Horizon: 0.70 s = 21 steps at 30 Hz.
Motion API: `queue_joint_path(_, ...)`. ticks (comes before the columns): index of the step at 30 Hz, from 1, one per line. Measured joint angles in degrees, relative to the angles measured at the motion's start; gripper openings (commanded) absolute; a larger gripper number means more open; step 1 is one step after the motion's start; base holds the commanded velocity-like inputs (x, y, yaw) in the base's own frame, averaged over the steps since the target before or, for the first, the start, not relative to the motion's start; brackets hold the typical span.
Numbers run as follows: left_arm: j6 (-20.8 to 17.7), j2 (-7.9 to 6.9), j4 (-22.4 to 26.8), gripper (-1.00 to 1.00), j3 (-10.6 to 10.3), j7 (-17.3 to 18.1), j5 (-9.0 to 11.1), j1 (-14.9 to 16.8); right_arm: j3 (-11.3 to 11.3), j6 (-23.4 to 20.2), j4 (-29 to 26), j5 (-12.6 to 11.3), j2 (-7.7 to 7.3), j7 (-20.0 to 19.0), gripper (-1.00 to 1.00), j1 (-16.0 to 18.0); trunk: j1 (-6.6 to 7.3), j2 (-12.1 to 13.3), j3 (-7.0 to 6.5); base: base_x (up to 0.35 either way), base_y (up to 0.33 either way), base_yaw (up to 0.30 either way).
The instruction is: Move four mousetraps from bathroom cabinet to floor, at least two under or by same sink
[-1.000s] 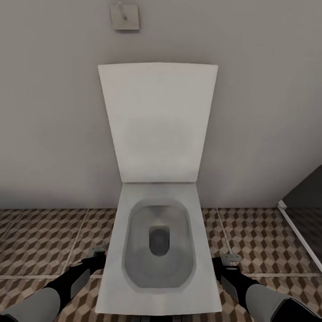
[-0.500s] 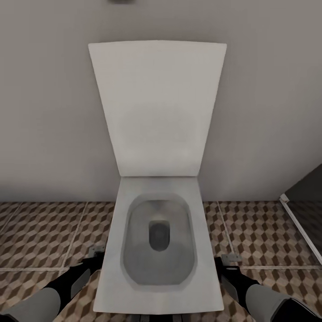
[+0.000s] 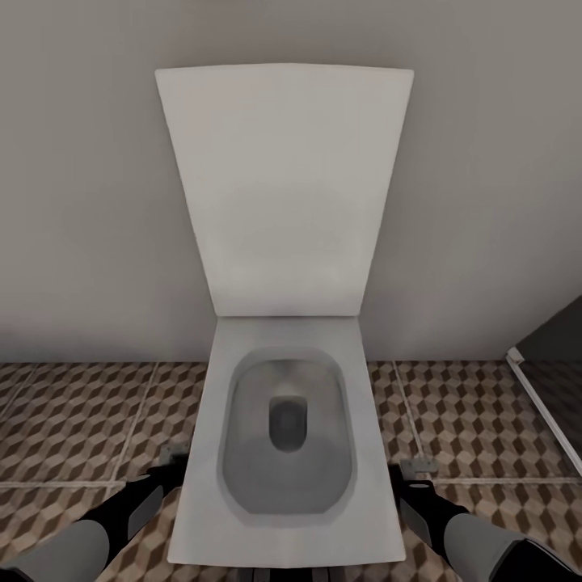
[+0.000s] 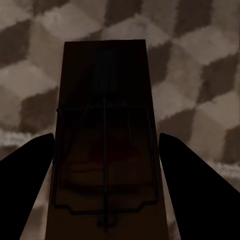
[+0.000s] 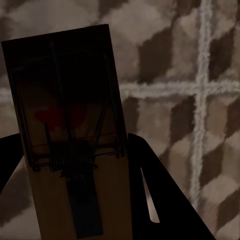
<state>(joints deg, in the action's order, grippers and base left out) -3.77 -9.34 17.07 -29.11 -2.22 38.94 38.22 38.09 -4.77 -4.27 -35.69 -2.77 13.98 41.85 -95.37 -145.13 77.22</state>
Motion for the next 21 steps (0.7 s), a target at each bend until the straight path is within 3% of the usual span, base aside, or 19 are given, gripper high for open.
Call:
queue_joint_path(7, 0.1, 0.00, 0.0, -1.00, 0.0, 0.0, 0.0, 0.0, 0.0, 0.0, 0.0, 0.0, -0.09, 0.0, -1.00, 0.0, -0.18, -0.1, 1.55, 0.000, 0.000, 0.000)
queue_joint_path(21, 0.3, 0.00, 0.0, -1.00, 0.0, -0.1, 0.0, 0.0, 0.3, 0.0, 0.0, 0.2, -0.17, 0.0, -1.00, 0.0, -0.18, -0.1, 1.56, 0.000, 0.000, 0.000)
